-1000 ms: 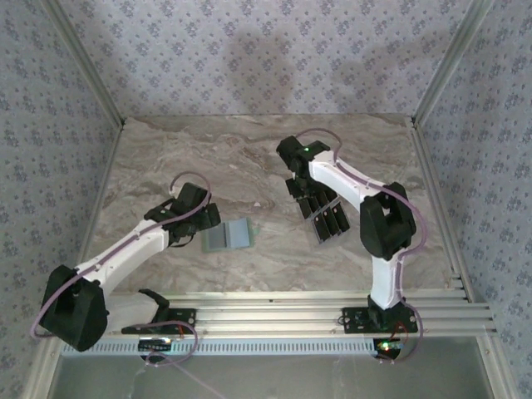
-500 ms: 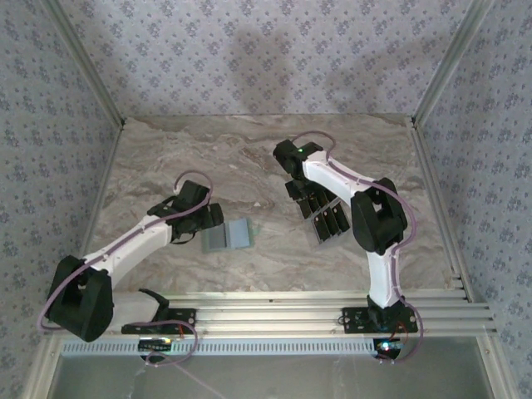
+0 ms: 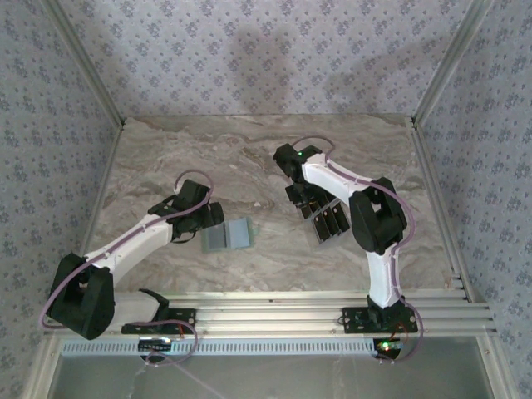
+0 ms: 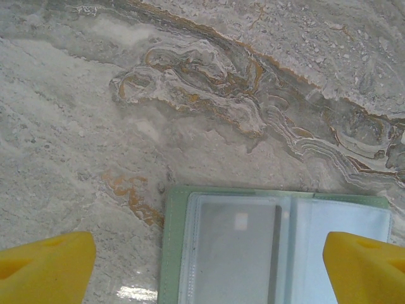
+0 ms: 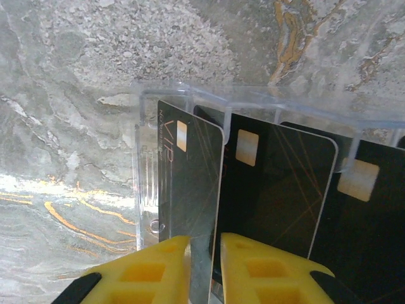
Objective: Put the credit cards into the card holder
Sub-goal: Pick up the credit card from the storage box.
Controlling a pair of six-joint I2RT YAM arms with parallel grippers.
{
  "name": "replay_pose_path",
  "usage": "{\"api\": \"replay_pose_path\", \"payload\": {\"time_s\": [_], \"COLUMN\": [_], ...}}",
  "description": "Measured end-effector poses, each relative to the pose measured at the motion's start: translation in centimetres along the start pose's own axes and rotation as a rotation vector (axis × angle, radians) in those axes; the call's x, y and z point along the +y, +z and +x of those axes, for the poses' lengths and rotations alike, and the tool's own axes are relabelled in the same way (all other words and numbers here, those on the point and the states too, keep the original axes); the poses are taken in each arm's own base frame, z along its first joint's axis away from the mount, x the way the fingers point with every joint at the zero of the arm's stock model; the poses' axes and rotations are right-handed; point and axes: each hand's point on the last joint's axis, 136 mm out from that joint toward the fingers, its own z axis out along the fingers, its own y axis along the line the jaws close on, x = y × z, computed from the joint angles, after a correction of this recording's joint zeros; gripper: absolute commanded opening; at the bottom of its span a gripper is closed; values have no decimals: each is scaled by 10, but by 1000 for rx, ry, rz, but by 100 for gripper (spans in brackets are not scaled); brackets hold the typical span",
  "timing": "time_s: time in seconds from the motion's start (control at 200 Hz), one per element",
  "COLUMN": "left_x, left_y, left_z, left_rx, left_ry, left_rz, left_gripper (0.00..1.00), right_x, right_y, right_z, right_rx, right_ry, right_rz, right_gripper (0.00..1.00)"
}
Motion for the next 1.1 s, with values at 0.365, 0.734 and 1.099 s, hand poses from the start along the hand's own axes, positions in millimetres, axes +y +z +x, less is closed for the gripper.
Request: {"api": "replay_pose_path", "payload": {"time_s": [0.365, 0.734, 1.099], "left_x": [0, 0, 1], "left_y": [0, 0, 0], "left_z": [0, 0, 1], "left_rx": [-1, -1, 2], "left_ry": [0, 0, 5], "left_rz": [1, 0, -2], "left_gripper": [93, 93, 93], "right_x": [2, 14, 12], "right_y": [2, -4, -70], "right_z": [1, 0, -11], "right_rx": [2, 1, -154], "right_ry": [1, 22, 85], "right_rz": [-9, -119, -260], "right_gripper": [7, 0, 0]}}
